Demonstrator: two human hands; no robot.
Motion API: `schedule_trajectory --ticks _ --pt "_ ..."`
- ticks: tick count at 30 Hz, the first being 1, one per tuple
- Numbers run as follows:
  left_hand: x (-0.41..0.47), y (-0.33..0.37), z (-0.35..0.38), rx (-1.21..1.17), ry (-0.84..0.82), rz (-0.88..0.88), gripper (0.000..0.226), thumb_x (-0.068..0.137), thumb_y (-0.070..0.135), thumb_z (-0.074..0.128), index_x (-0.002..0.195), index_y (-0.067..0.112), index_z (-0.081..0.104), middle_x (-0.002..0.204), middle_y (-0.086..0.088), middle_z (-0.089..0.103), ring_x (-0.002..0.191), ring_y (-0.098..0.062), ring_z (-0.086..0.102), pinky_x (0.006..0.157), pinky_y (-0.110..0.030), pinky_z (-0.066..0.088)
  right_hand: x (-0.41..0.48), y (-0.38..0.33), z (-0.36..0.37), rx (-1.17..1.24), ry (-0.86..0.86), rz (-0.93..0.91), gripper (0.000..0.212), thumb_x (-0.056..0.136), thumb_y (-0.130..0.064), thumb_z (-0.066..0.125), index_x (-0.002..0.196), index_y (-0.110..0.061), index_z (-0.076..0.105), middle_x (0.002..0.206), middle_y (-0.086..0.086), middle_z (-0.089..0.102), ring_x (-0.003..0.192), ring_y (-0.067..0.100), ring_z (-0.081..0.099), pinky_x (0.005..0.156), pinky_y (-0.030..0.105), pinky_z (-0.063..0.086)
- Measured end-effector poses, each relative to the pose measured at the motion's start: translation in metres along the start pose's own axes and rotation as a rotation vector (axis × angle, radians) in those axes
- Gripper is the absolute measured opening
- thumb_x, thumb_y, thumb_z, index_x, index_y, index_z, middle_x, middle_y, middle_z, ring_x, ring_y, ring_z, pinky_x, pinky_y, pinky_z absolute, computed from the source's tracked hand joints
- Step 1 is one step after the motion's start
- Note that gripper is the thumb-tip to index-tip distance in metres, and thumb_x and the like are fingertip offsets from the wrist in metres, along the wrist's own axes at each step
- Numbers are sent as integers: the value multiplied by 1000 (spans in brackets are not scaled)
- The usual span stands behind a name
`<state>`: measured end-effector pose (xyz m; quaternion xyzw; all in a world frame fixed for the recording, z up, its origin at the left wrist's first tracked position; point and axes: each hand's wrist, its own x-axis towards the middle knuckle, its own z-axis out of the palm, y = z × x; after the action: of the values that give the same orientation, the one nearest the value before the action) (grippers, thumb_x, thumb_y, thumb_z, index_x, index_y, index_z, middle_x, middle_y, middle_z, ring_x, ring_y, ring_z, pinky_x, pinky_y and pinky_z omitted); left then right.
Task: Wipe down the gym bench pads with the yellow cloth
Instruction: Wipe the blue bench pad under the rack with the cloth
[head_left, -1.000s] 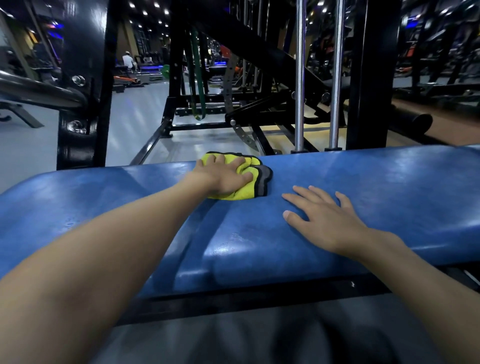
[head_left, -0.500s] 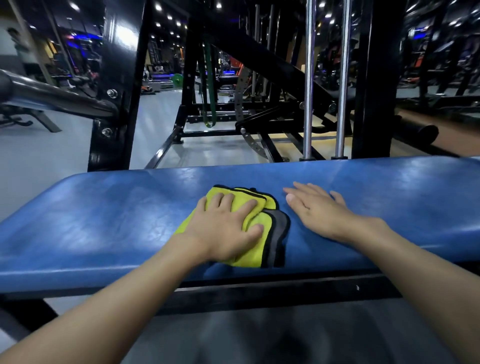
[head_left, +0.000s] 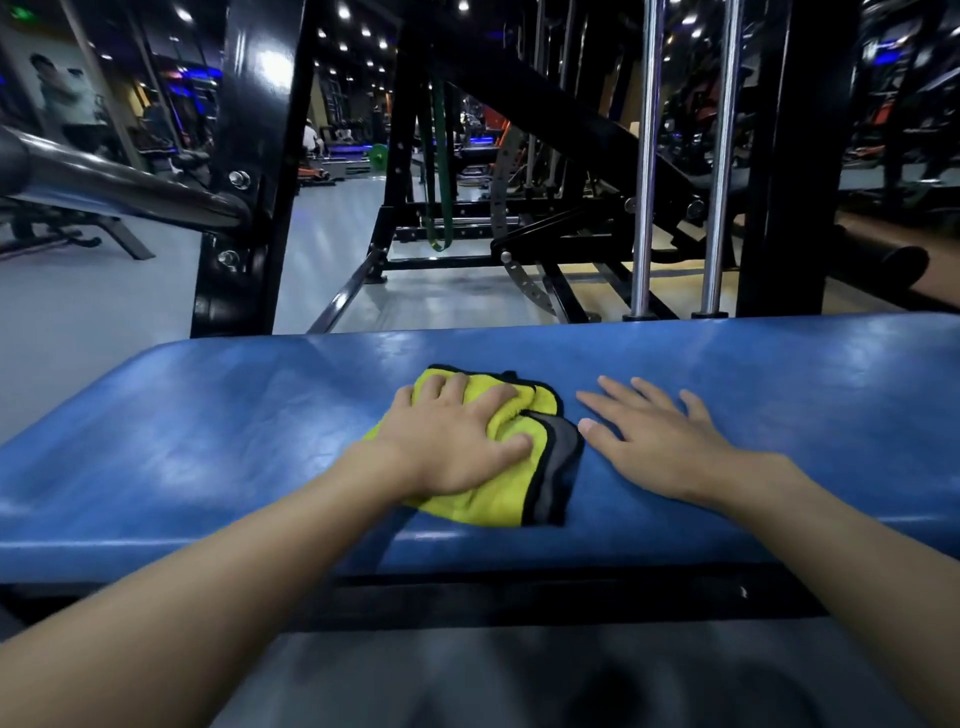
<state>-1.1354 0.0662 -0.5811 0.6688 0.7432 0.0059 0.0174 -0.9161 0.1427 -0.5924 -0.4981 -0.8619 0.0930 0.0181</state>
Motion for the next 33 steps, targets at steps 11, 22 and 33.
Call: schedule_trajectory --ticks 11,22,33 --pt "141 -19 -9 -47 -11 -91 71 87 79 27 152 51 17 163 -11 21 149 -36 17 117 -57 16 2 -1 6 -40 11 2 57 99 -60 10 154 -46 7 165 -17 -5 152 13 -12 119 55 -7" --pt "156 -19 -7 3 34 -99 69 90 75 20 154 47 18 158 -16 29 147 -36 22 114 -55 19 0 -1 5 -15 29 5 57 97 -62 12 153 -49 9 164 -20 -4 151 10 -11 120 53 -7" --pt "45 -14 0 -7 31 10 69 89 73 17 152 45 19 155 -11 31 146 -30 20 118 -56 13 -5 -6 -2 13 50 4 54 102 -57 21 153 -42 22 165 -15 10 152 14 0 120 55 -2"
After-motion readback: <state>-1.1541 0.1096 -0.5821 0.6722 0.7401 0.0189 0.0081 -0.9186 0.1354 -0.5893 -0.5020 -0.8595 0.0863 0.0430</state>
